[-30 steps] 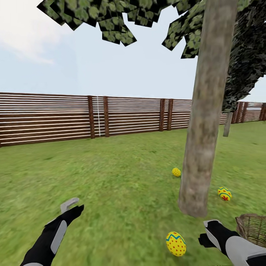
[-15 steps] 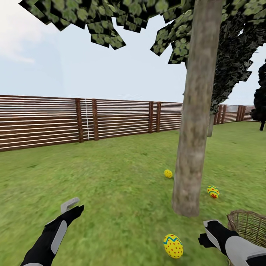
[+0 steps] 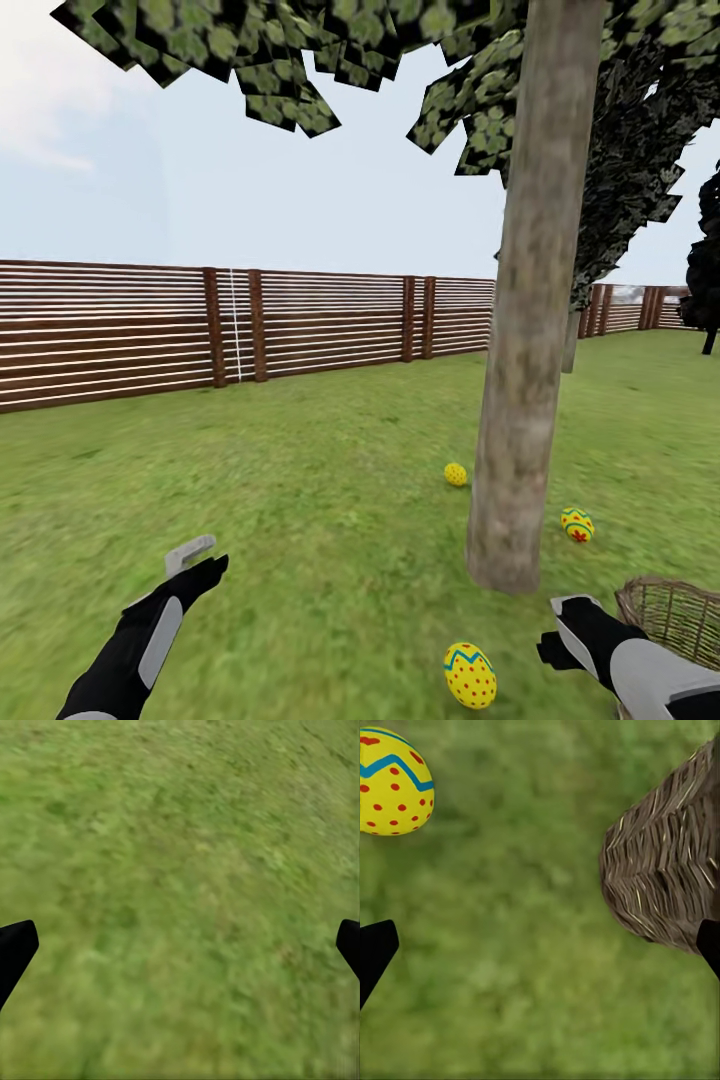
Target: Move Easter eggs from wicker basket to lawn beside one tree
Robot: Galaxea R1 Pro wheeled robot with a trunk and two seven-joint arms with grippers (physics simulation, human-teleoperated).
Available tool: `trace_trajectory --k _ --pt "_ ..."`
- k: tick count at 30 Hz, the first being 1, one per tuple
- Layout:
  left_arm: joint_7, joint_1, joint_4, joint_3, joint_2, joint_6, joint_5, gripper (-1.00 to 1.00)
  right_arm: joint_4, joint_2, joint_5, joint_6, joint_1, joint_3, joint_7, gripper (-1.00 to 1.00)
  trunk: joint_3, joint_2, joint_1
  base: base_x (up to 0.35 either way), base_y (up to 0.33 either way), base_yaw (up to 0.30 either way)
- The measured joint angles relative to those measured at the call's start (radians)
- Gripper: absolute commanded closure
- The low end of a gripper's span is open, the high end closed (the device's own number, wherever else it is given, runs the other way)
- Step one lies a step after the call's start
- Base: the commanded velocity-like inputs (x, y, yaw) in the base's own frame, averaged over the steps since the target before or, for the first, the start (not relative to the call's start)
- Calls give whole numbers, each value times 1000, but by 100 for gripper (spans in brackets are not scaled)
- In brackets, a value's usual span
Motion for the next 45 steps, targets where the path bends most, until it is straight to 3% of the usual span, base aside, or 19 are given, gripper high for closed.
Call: trace_trajectory --k 45 --pt "-1 0 2 1 0 1 2 -100 0 -4 0 1 0 0 0 -100 141 315 -173 0 0 0"
